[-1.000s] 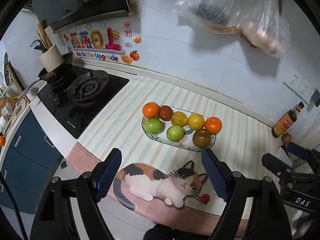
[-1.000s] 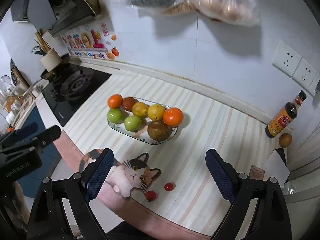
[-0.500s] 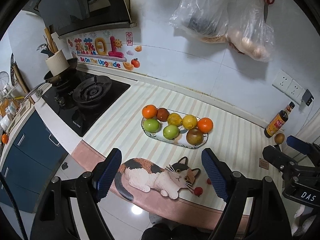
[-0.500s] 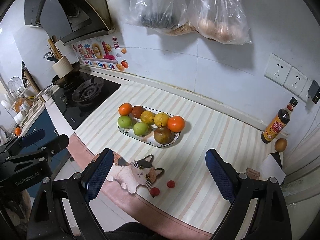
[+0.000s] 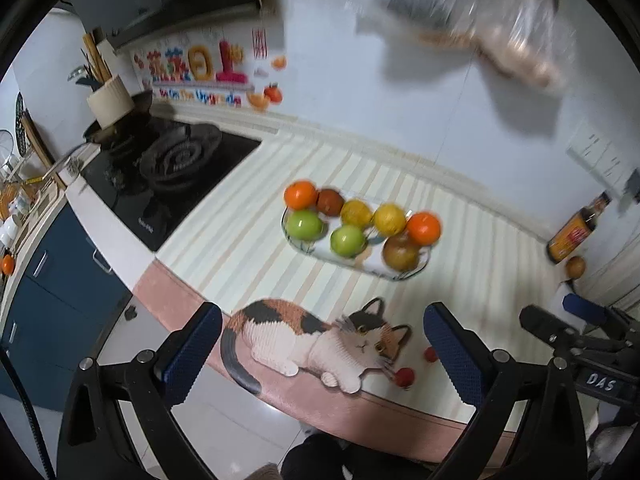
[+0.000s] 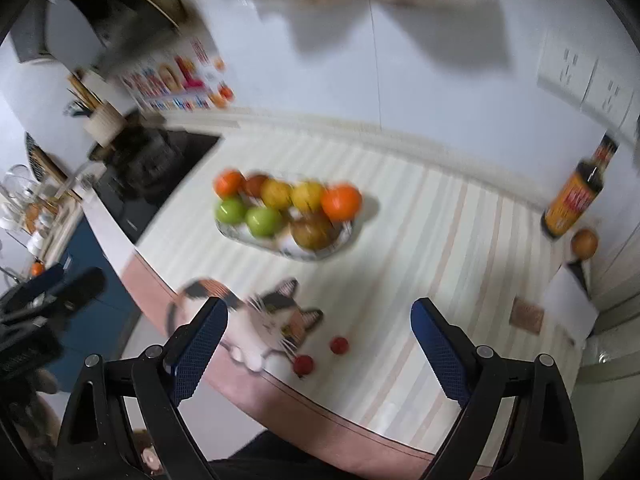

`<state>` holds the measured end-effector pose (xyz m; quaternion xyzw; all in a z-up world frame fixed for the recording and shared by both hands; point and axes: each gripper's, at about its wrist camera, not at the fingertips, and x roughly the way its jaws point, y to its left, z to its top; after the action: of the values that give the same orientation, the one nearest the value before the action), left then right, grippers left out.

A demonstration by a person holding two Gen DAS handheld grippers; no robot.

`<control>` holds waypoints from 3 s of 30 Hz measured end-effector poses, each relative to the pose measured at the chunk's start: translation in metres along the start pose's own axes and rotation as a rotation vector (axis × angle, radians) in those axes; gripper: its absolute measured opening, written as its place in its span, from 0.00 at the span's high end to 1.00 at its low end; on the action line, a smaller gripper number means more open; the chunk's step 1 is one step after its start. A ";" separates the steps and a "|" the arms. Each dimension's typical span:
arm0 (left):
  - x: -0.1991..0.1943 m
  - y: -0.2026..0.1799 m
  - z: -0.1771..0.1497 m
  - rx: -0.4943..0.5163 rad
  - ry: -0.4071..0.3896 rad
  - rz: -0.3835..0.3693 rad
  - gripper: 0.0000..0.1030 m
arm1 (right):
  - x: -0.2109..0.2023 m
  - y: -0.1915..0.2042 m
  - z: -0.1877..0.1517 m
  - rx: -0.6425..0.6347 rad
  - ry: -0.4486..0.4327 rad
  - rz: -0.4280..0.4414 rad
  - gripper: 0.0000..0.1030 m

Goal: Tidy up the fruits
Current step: 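Lift both grippers and move them toward the cherry tomatoes on the rug, then grasp a cherry tomato with the left gripper while the right gripper grasps another, then lower both cherry tomatoes onto the white plate and open both grippers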

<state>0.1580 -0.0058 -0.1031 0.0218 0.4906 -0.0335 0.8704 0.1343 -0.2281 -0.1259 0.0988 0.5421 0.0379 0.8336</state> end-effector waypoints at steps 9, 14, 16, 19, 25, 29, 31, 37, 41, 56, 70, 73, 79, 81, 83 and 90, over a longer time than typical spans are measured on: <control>0.113 -0.023 -0.045 0.010 0.262 0.051 0.00 | 0.153 -0.040 -0.040 0.107 0.269 0.077 0.52; 0.151 -0.030 -0.069 0.013 0.364 0.054 0.00 | 0.198 -0.041 -0.056 0.117 0.344 0.089 0.66; 0.160 -0.033 -0.074 0.011 0.383 0.047 0.00 | 0.205 -0.038 -0.058 0.095 0.345 0.079 0.73; 0.166 -0.038 -0.079 0.014 0.394 0.030 0.00 | 0.204 -0.040 -0.063 0.084 0.332 0.082 0.74; 0.173 -0.067 -0.089 0.066 0.412 -0.077 0.12 | 0.187 -0.065 -0.069 0.142 0.309 0.079 0.74; 0.183 -0.083 -0.094 0.080 0.449 -0.152 0.39 | 0.179 -0.081 -0.075 0.186 0.302 0.074 0.74; 0.187 -0.087 -0.096 0.077 0.458 -0.172 0.41 | 0.175 -0.087 -0.076 0.202 0.298 0.075 0.74; 0.194 -0.105 -0.097 0.111 0.484 -0.216 0.41 | 0.167 -0.099 -0.079 0.230 0.283 0.084 0.74; 0.203 -0.119 -0.099 0.152 0.502 -0.222 0.54 | 0.165 -0.101 -0.078 0.238 0.278 0.084 0.74; 0.203 -0.090 -0.052 0.041 0.449 -0.292 0.73 | 0.156 -0.087 -0.033 0.281 0.213 0.190 0.74; 0.234 0.026 0.094 -0.166 0.386 -0.287 0.73 | 0.217 0.007 0.104 0.224 0.251 0.383 0.74; 0.259 0.037 0.097 -0.198 0.441 -0.294 0.73 | 0.233 0.020 0.115 0.183 0.296 0.348 0.74; 0.286 0.044 0.097 -0.212 0.504 -0.292 0.72 | 0.250 0.037 0.121 0.121 0.367 0.278 0.72; 0.290 0.042 0.094 -0.224 0.526 -0.283 0.72 | 0.253 0.039 0.123 0.113 0.387 0.259 0.58; 0.292 0.042 0.094 -0.235 0.538 -0.279 0.71 | 0.252 0.041 0.126 0.117 0.387 0.244 0.44; 0.272 0.048 0.105 -0.203 0.489 -0.230 0.59 | 0.232 0.030 0.132 0.128 0.351 0.206 0.23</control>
<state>0.3911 0.0241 -0.2811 -0.1137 0.6859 -0.0767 0.7146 0.3508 -0.1754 -0.2758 0.1981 0.6672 0.1050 0.7103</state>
